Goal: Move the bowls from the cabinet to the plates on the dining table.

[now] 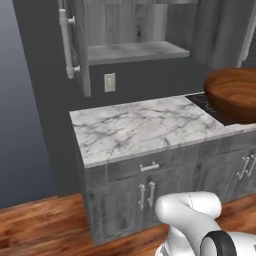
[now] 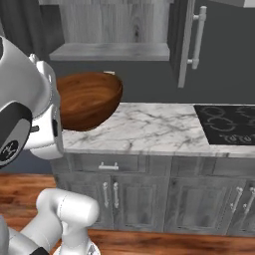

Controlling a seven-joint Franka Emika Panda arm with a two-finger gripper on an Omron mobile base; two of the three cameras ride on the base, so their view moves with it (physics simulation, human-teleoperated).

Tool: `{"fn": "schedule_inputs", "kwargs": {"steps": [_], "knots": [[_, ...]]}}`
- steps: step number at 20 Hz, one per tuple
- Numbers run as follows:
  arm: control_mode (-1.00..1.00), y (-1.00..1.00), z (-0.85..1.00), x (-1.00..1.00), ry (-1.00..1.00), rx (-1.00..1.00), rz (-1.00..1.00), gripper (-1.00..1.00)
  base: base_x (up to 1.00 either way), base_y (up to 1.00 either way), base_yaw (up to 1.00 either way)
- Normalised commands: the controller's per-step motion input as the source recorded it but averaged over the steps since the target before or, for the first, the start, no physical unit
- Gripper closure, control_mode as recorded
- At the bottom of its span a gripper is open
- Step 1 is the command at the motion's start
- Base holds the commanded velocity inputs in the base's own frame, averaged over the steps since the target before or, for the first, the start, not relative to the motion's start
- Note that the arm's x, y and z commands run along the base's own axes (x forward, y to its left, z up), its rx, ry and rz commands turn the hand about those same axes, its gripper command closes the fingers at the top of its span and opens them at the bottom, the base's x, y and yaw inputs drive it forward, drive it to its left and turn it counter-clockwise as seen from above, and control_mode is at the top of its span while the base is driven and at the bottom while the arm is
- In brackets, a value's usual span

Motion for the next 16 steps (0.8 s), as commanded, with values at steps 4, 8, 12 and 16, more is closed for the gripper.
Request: {"fn": "schedule_inputs", "kwargs": {"steps": [4,8,12,16], "knots": [[1.0,0.0,0.0,0.0,0.0,0.0,0.0,1.0,0.0,0.0,-0.25],[1.0,0.0,0.0,0.0,0.0,0.0,0.0,1.0,0.0,0.0,-0.25],[1.0,0.0,0.0,0.0,0.0,0.0,0.0,1.0,0.0,0.0,-0.25],[1.0,0.0,0.0,0.0,0.0,0.0,0.0,1.0,0.0,0.0,-0.25]]}}
